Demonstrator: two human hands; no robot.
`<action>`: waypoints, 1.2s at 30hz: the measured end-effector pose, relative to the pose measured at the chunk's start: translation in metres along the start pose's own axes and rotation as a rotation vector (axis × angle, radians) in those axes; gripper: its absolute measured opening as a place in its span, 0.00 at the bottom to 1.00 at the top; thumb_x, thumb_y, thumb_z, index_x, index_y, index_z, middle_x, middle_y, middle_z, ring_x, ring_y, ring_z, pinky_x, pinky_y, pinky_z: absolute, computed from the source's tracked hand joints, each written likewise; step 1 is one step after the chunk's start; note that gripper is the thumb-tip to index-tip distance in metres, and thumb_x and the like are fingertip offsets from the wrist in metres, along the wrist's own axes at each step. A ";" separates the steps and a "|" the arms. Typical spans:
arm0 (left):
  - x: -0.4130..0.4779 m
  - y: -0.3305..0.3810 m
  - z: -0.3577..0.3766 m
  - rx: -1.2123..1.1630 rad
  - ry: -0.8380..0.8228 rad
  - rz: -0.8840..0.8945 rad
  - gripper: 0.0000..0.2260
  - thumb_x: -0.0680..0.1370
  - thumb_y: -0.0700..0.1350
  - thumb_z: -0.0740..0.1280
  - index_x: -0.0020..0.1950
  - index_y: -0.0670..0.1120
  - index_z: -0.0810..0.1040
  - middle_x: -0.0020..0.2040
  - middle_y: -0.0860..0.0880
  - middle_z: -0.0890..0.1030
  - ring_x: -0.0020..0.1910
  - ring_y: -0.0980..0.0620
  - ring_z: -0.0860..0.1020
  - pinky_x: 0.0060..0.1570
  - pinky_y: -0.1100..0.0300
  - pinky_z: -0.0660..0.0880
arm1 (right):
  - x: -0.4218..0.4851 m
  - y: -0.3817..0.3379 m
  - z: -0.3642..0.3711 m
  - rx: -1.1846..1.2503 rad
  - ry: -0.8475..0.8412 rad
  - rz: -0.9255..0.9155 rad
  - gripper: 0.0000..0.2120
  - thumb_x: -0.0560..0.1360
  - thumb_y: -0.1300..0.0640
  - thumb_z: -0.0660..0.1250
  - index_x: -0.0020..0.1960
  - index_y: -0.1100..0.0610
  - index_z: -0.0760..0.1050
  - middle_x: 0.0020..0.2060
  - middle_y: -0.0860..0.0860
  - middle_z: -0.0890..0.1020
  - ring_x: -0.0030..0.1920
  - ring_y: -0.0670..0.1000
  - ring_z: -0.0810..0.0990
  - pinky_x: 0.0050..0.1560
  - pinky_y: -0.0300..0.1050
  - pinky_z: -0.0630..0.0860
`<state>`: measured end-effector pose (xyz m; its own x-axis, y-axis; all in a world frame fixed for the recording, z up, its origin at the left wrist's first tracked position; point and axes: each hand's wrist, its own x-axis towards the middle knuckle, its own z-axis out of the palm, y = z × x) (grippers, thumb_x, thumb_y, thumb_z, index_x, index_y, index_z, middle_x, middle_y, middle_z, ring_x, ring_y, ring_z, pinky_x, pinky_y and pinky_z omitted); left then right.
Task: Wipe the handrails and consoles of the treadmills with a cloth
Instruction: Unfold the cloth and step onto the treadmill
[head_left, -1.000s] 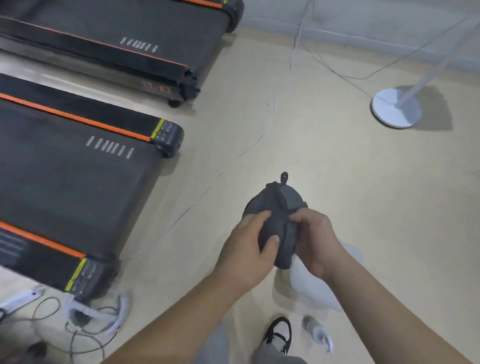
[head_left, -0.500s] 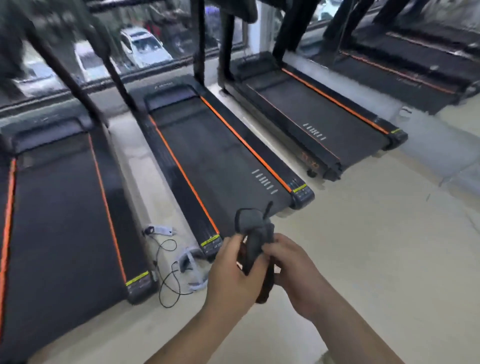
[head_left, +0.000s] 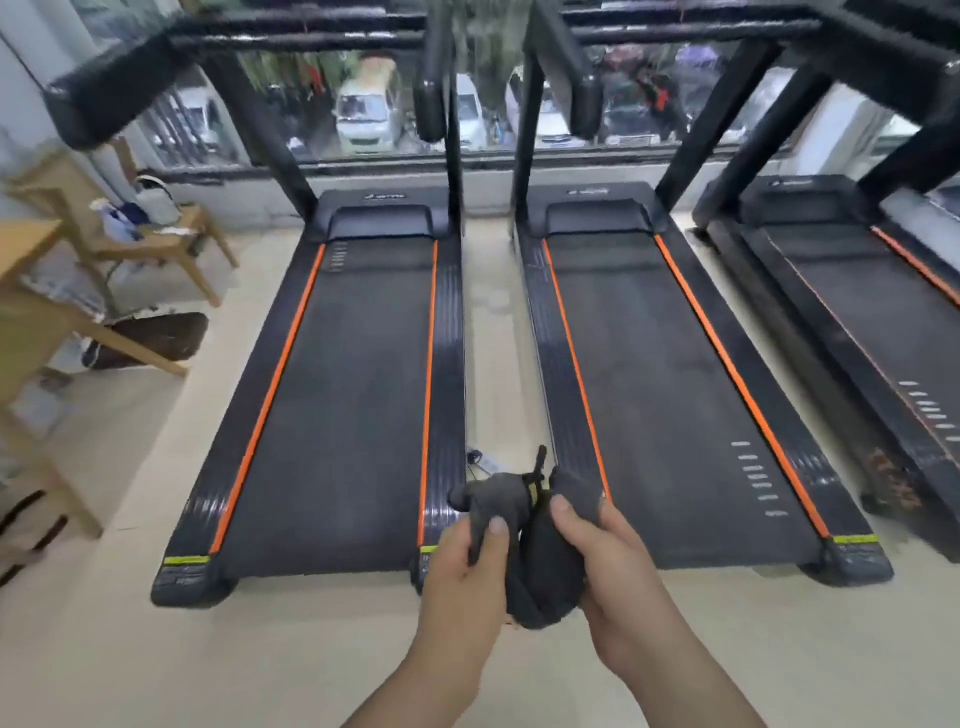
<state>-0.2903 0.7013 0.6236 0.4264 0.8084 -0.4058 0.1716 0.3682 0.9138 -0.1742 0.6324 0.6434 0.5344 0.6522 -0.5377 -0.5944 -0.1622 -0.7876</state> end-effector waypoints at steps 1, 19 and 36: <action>0.009 0.009 -0.007 -0.045 0.021 -0.026 0.07 0.84 0.49 0.66 0.56 0.55 0.84 0.51 0.54 0.87 0.53 0.56 0.85 0.56 0.53 0.80 | 0.010 -0.005 0.013 -0.036 -0.006 -0.008 0.11 0.79 0.55 0.72 0.59 0.57 0.80 0.55 0.57 0.86 0.59 0.57 0.85 0.65 0.61 0.77; 0.168 0.124 -0.148 -0.188 0.417 0.068 0.08 0.84 0.57 0.63 0.58 0.58 0.81 0.50 0.60 0.86 0.47 0.65 0.84 0.45 0.66 0.77 | 0.175 -0.087 0.263 -0.551 -0.579 -0.187 0.21 0.78 0.45 0.72 0.42 0.60 0.70 0.37 0.58 0.76 0.39 0.52 0.75 0.42 0.50 0.72; 0.388 0.273 -0.446 -0.121 0.190 0.097 0.16 0.74 0.43 0.78 0.60 0.55 0.83 0.52 0.55 0.87 0.55 0.56 0.84 0.61 0.50 0.79 | 0.306 -0.109 0.640 -0.908 -0.682 -0.232 0.36 0.76 0.28 0.46 0.45 0.48 0.87 0.48 0.42 0.86 0.51 0.38 0.82 0.55 0.36 0.73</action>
<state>-0.4737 1.3205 0.7078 0.2593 0.9102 -0.3230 0.0251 0.3280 0.9444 -0.3301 1.3236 0.7575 -0.0255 0.9549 -0.2957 0.2736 -0.2778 -0.9209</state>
